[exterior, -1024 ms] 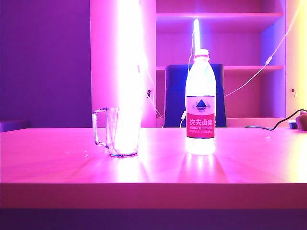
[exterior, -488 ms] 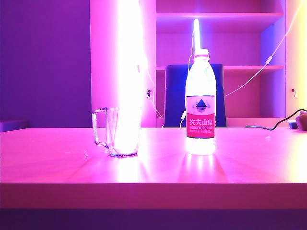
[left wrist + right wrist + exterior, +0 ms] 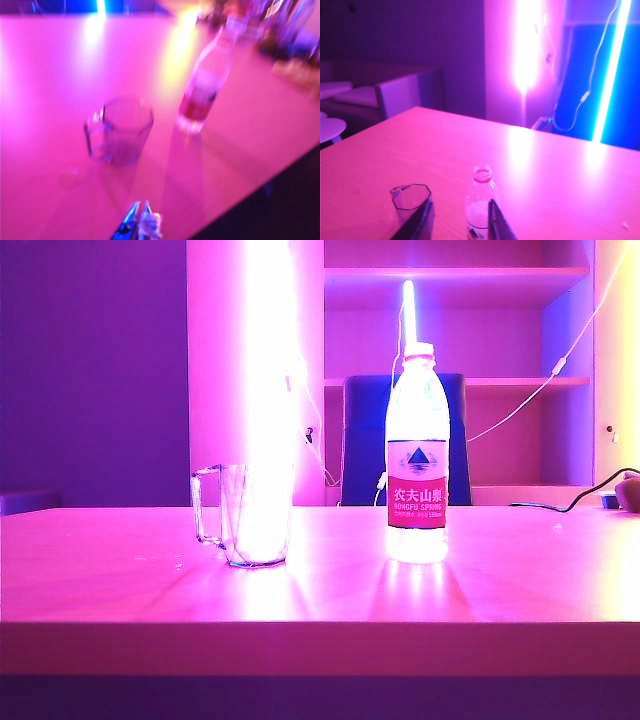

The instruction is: Pick up the mineral water bottle on the table and pour water into the mug until it's half full.

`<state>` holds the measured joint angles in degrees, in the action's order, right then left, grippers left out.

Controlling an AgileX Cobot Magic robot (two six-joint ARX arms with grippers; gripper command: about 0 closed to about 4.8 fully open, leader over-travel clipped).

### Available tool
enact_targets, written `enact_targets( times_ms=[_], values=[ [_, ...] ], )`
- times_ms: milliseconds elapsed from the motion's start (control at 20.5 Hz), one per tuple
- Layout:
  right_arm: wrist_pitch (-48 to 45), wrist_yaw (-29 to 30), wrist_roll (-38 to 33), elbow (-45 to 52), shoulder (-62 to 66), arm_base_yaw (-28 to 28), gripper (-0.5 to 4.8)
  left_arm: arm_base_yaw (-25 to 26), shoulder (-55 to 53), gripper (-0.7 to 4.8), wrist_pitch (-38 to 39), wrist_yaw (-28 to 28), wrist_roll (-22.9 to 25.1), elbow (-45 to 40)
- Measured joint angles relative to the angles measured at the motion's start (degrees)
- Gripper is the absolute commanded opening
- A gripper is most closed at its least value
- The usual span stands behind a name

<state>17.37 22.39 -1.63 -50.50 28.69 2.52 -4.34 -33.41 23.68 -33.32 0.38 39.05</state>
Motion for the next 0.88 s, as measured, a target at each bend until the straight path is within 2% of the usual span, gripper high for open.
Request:
enact_targets(
  times_ms=[98, 341, 390, 488, 585, 634, 683, 732, 780, 878],
  values=[
    [-4.59, 0.17, 0.00, 0.17, 6.14, 0.15, 1.50, -0.98, -5.62, -0.05, 1.20, -0.04, 4.26, 0.94],
    [-17.59, -2.89, -1.14, 3.93, 19.74, 5.57, 1.55, -4.63, -8.20, -0.05, -0.09, 0.15, 5.35, 0.81],
    [-24.70, -3.21, -1.29, 7.91, 22.62, 8.07, 1.61, -5.18, -7.74, -0.05, -0.46, 0.61, 5.40, 0.81],
    [-30.56, -5.42, -2.36, 13.55, 24.59, 11.06, 1.75, -5.05, -7.08, -0.05, -0.50, 1.22, 5.40, 0.81],
    [-36.85, -9.77, -2.86, 20.41, 25.11, 13.62, 2.16, -5.05, -6.86, -0.05, -0.48, 1.42, 5.20, 0.85],
    [-39.67, -11.06, -2.91, 22.88, 25.11, 14.45, 2.85, -5.05, -6.80, -0.05, -0.50, 1.42, 5.18, 0.85],
    [-44.09, -13.03, -2.91, 26.97, 25.11, 15.67, 3.17, -5.07, -6.49, -0.05, -0.48, 1.40, 5.18, 0.85],
    [-45.57, -14.05, -2.89, 28.48, 25.11, 16.24, 3.84, -5.07, -6.40, -0.05, -0.42, 1.38, 5.18, 0.85],
    [-48.61, -16.79, -2.84, 31.02, 25.99, 17.49, 4.04, -5.05, -6.19, -0.05, -0.44, 0.70, 5.11, 0.85],
    [-50.97, -18.64, -2.82, 32.30, 28.48, 18.71, 4.41, -5.07, -5.84, -0.05, 0.00, -0.09, 5.07, 0.85]
  ],
)
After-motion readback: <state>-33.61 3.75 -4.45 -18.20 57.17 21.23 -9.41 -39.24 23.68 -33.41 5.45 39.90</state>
